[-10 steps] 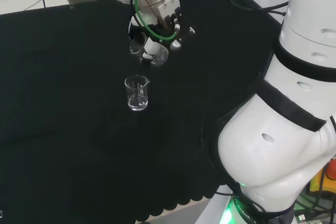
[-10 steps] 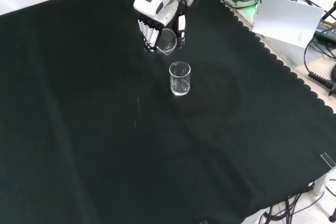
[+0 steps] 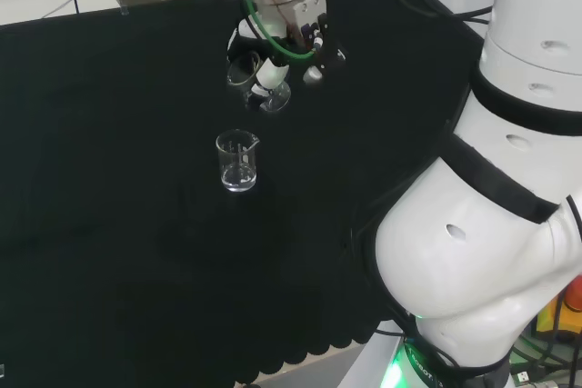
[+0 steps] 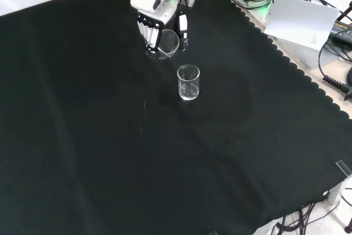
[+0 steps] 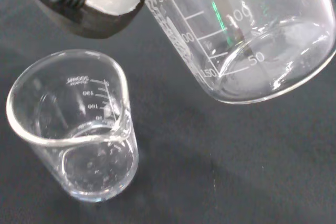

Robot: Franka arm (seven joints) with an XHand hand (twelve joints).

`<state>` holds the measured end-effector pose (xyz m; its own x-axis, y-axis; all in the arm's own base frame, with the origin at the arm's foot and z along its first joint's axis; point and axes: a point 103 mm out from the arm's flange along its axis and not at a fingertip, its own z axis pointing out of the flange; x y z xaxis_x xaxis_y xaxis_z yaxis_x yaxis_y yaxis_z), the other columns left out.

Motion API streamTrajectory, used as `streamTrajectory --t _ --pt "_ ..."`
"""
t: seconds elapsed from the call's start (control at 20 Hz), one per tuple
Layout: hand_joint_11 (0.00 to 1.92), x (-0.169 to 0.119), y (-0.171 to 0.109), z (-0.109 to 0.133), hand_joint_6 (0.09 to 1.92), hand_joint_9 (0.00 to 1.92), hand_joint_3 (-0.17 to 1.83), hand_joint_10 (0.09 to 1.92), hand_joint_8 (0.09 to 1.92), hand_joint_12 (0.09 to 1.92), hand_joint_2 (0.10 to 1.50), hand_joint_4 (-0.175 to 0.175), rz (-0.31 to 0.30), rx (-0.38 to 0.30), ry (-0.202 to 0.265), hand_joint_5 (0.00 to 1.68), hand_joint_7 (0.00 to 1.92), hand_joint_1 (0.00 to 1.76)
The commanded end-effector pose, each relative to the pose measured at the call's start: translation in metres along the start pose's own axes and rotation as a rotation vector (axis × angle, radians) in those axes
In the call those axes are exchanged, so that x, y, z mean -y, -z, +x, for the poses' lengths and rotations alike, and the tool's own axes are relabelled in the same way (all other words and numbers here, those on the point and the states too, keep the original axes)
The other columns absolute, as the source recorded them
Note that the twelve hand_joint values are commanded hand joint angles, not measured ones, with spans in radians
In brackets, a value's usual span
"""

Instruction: Place the beaker back on the table.

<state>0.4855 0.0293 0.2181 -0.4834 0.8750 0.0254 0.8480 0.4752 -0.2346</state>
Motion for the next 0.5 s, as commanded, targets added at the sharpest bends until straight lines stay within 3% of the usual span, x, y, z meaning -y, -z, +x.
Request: streamTrajectory --t 0.05,0.5 --pt "1.39 -0.015 -0.007 -0.025 0.50 1.59 -0.17 0.09 0.57 0.58 1.02 -0.175 -0.079 -0.094 0.003 1.24 1.34 1.43" --pt "1.38 -0.046 -0.030 -0.035 0.52 1.58 -0.17 0.09 0.58 0.58 1.02 -0.175 -0.123 -0.229 0.038 1.23 1.34 1.43"
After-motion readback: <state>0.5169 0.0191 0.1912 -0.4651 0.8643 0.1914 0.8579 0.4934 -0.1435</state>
